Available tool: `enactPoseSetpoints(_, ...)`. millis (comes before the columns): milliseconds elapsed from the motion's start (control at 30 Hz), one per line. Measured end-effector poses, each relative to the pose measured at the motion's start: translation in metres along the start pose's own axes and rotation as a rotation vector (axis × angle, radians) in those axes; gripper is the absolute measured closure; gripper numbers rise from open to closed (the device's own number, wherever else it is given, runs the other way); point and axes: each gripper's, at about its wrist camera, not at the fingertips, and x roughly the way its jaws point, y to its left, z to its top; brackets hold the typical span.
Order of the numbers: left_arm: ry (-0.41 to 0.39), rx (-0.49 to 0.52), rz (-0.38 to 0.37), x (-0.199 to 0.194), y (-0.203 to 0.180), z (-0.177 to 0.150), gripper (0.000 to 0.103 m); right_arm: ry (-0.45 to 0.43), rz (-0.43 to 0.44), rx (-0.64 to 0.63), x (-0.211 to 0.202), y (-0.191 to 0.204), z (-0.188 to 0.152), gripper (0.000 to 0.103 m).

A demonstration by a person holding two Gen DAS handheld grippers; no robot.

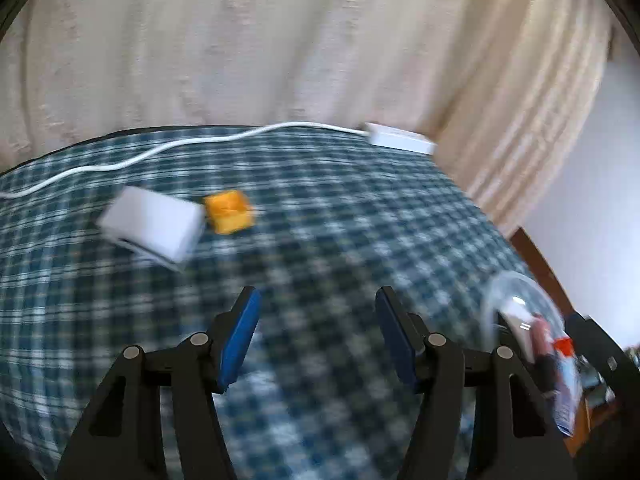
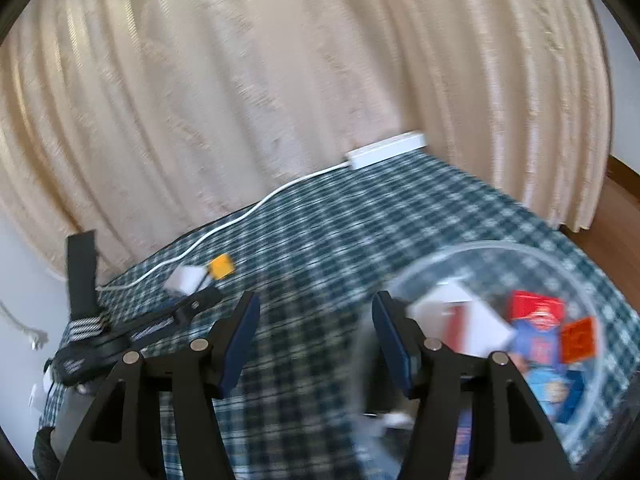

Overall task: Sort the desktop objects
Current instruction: 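Withdraw both grippers and move the left toward the white sponge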

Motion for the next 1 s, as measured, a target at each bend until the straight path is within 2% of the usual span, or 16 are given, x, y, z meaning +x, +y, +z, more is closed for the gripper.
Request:
enactPoseSetpoints(200,0.009,-0.096,0.083,0.009,0.048,0.011,0.04,0.06,0.042,-0.047,0.04,0.036,-0.002,0.04)
enactPoseSetpoints(533,0.023,-0.175,0.103,0.025,0.084,0.025,0.04,0.133,0.065,-0.083,0.093,0.062,-0.002,0.04)
enactPoseSetpoints(700,0.033,-0.169,0.115,0.035,0.088,0.028,0.04,0.157,0.063,-0.082,0.107,0.063,-0.006,0.04)
enactPoseSetpoints(933,0.043,-0.159,0.191,0.043,0.104,0.028,0.04,0.181,0.072,-0.088,0.117,0.066,-0.01,0.04)
enactPoseSetpoints(1000,0.036,-0.174,0.156,0.041,0.114,0.027,0.036,0.185,0.076,-0.089,0.118,0.066,-0.011,0.04)
